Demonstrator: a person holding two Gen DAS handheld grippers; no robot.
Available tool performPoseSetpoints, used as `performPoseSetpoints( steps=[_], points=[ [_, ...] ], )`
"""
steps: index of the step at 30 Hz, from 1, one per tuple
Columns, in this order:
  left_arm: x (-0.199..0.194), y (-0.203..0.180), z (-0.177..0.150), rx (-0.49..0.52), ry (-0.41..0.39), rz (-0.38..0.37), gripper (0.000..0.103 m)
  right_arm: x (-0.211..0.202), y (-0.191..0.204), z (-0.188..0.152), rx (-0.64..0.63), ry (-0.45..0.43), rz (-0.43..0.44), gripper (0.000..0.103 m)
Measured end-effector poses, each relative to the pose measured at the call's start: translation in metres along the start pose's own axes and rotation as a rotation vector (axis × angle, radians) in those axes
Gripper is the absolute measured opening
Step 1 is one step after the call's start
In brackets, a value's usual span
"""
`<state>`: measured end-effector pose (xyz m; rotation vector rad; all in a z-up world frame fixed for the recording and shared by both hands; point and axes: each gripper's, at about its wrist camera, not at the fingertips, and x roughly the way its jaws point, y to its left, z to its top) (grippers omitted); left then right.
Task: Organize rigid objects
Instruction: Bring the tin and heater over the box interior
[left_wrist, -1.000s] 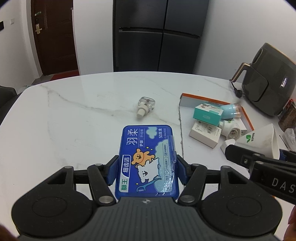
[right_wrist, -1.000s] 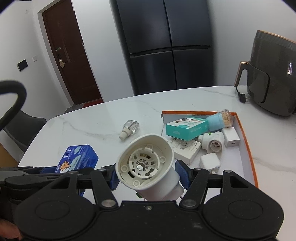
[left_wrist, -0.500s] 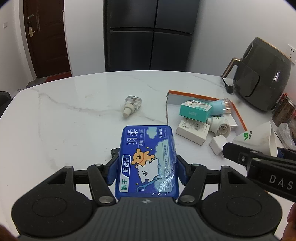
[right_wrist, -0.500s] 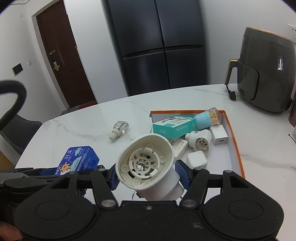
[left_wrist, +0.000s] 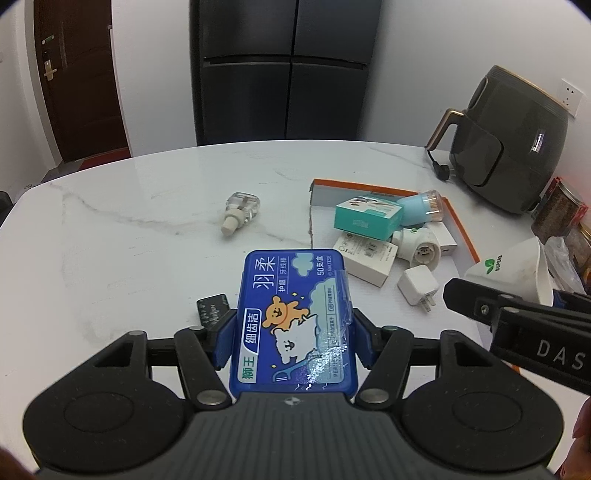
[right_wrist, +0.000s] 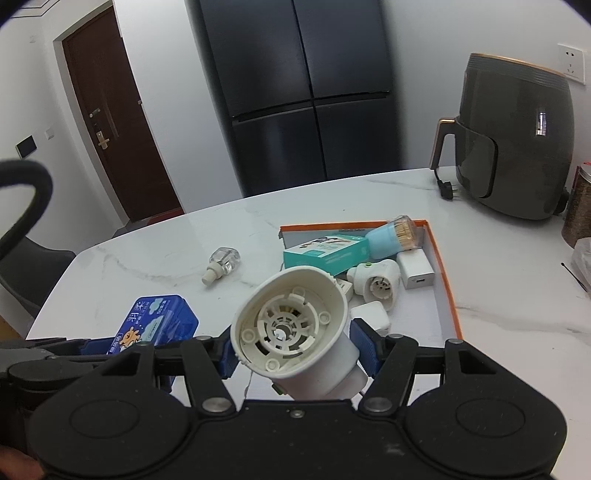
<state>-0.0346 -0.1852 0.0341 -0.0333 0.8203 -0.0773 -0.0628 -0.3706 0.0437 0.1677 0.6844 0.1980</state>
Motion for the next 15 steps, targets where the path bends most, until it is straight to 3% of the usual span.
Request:
performPoseSetpoints(
  steps=[15],
  points=[
    [0.003, -0.028, -0.002, 0.045, 0.004, -0.044, 0.063, -0.014, -0.028, -0.004, 0.039, -0.014, -0.048, 0.074]
  ],
)
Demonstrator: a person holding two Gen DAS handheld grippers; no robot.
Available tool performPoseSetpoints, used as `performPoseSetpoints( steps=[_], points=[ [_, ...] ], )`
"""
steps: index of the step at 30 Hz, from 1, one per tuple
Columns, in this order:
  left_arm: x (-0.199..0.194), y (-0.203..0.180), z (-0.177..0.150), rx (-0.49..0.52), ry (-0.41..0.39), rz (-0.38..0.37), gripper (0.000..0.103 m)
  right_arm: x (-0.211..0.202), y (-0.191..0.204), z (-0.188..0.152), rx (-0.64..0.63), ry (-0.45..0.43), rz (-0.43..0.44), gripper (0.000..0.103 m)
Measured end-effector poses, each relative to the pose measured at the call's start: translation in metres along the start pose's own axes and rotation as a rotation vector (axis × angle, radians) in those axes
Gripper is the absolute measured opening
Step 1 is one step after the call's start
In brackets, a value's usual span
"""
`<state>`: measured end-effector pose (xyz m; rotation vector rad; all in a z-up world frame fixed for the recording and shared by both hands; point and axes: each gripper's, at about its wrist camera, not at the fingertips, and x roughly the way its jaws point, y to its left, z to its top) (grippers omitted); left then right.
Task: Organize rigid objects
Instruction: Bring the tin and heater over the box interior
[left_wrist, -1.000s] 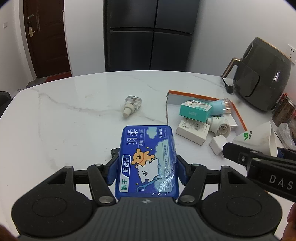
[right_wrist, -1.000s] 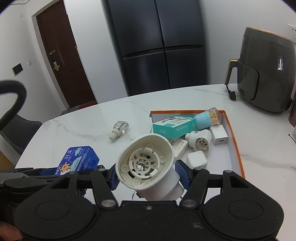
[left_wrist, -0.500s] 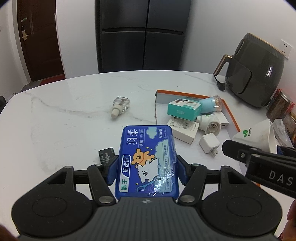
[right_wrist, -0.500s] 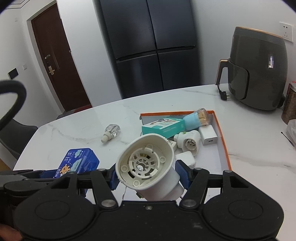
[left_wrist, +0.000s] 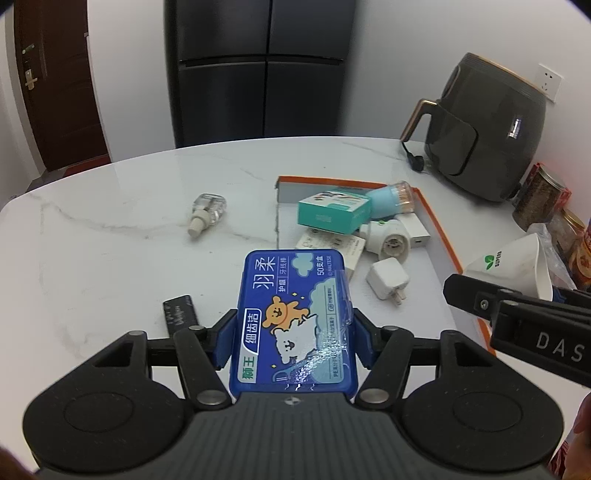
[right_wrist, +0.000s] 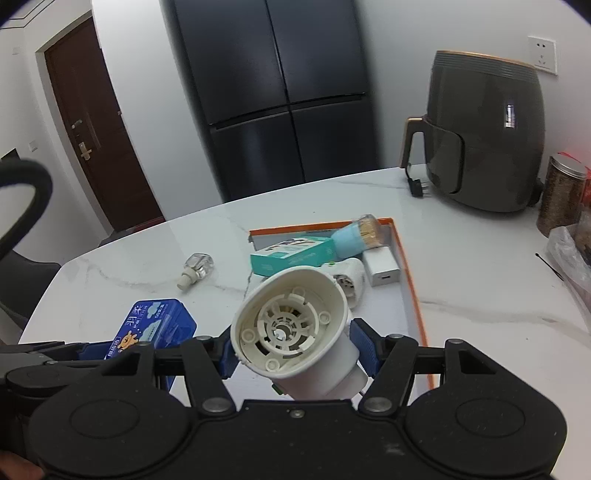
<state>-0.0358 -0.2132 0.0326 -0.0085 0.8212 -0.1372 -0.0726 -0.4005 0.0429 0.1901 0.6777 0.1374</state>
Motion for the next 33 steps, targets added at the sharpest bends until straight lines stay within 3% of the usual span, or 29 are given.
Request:
performPoseSetpoints(
  steps=[33],
  points=[
    [0.017, -0.048, -0.003, 0.056, 0.029, -0.064, 0.063, -0.012, -0.047, -0.010, 0.065, 0.004, -0.086, 0.074]
  ],
)
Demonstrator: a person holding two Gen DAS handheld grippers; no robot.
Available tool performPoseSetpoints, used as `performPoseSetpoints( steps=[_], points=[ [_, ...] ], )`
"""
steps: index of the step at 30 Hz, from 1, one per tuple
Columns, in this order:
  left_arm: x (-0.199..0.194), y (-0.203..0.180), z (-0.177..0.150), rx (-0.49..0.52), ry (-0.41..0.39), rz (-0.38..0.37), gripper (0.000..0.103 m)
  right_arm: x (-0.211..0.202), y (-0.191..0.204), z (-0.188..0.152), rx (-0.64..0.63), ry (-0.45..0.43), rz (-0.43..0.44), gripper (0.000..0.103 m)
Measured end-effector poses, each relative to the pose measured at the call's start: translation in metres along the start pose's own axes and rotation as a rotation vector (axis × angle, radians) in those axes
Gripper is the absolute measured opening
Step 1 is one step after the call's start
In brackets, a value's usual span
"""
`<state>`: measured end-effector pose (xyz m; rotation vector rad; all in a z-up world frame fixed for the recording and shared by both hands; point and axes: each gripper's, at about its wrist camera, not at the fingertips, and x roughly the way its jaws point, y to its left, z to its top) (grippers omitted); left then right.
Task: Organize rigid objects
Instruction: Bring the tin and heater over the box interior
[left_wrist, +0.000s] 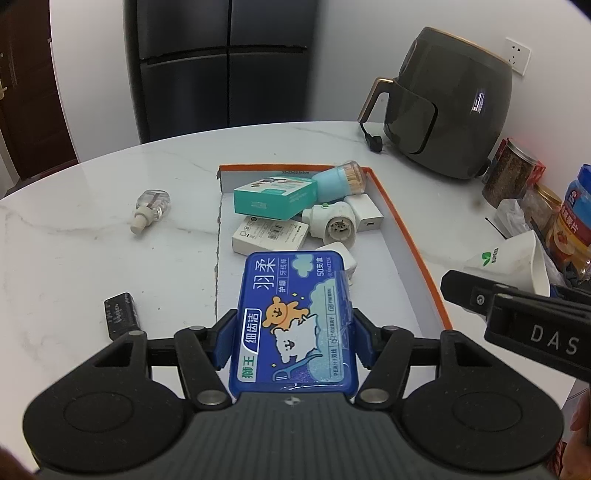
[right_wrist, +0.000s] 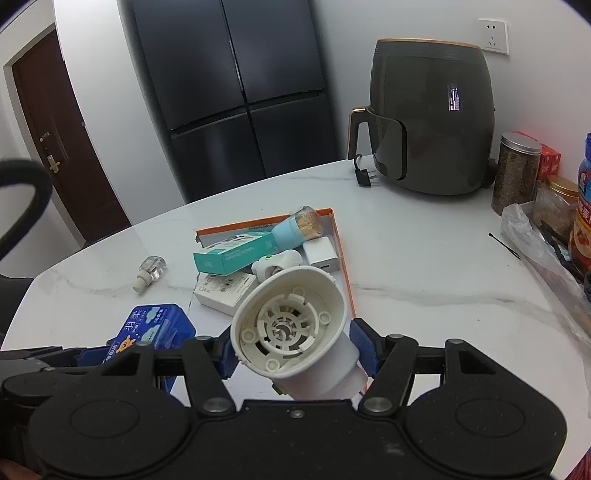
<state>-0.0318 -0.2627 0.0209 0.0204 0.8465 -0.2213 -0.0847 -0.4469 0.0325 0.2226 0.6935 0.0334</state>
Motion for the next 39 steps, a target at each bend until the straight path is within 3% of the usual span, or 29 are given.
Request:
performPoseSetpoints(
  steps=[15, 39],
  points=[
    [0.015, -0.005, 0.006, -0.001, 0.022, -0.009, 0.063, 0.015, -0.003, 0.005, -0.006, 0.017, -0.013, 0.074],
    [0.052, -0.004, 0.018, -0.004, 0.071, -0.010, 0.063, 0.077, -0.009, 0.028, -0.048, 0.067, -0.025, 0.074]
  ],
)
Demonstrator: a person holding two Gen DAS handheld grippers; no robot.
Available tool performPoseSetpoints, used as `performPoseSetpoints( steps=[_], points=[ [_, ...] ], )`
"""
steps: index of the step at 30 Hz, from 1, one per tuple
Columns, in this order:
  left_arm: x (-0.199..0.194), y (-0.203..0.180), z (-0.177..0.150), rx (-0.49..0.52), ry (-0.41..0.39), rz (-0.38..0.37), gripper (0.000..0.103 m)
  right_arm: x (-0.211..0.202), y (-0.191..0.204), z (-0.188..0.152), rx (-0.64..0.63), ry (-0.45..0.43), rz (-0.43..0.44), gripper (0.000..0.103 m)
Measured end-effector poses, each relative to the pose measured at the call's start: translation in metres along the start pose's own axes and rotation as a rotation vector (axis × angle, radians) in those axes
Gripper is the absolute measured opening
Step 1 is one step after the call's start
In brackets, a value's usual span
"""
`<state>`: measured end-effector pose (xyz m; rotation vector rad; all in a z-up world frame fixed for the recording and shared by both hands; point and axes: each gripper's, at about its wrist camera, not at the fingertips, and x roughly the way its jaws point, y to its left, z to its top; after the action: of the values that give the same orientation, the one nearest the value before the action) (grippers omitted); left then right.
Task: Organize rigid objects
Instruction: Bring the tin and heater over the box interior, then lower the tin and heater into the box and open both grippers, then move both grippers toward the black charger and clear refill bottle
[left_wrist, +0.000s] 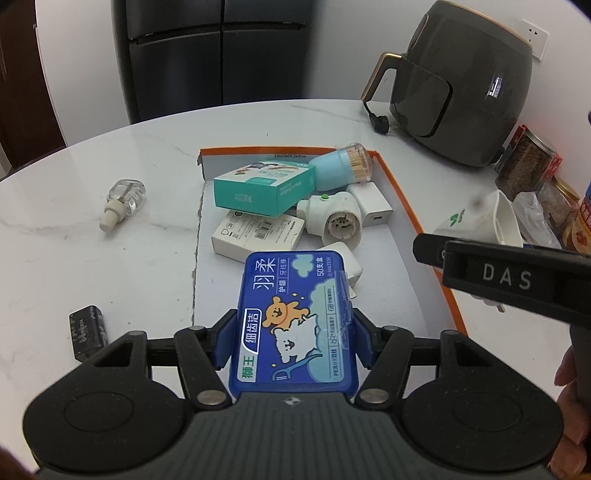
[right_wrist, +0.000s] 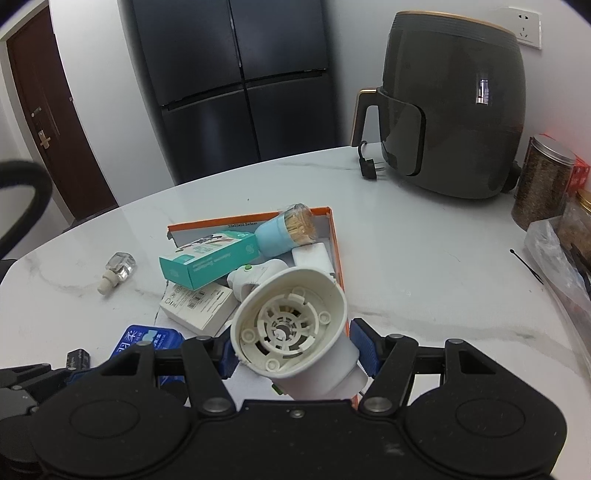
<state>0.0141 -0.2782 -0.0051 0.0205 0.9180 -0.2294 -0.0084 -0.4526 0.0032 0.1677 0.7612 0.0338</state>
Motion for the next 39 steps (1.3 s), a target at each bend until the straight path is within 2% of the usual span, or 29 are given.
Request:
performPoseSetpoints(
  steps=[22, 24, 31, 32, 33, 39],
  points=[
    [0.026, -0.004, 0.005, -0.006, 0.041, 0.008, 0.063, 0.056, 0.001, 0.026, -0.059, 0.038, -0.008, 0.074],
    [0.028, -0.006, 0.006, -0.001, 0.043, 0.004, 0.063, 0.055, 0.002, 0.030, -0.072, 0.021, -0.001, 0.078],
    [0.037, -0.011, 0.006, 0.007, 0.067, -0.029, 0.064, 0.038, 0.001, 0.035, -0.075, -0.037, 0.015, 0.078],
    [0.038, -0.012, 0.006, 0.007, 0.068, -0.036, 0.067, 0.035, 0.000, 0.035, -0.071, -0.046, 0.013, 0.078],
    [0.037, -0.012, 0.006, 0.007, 0.068, -0.039, 0.074, 0.032, -0.001, 0.035, -0.067, -0.051, 0.012, 0.078],
    [0.027, -0.006, 0.004, 0.007, 0.035, -0.031, 0.076, 0.016, -0.003, 0.034, -0.044, -0.077, 0.021, 0.078]
  ],
)
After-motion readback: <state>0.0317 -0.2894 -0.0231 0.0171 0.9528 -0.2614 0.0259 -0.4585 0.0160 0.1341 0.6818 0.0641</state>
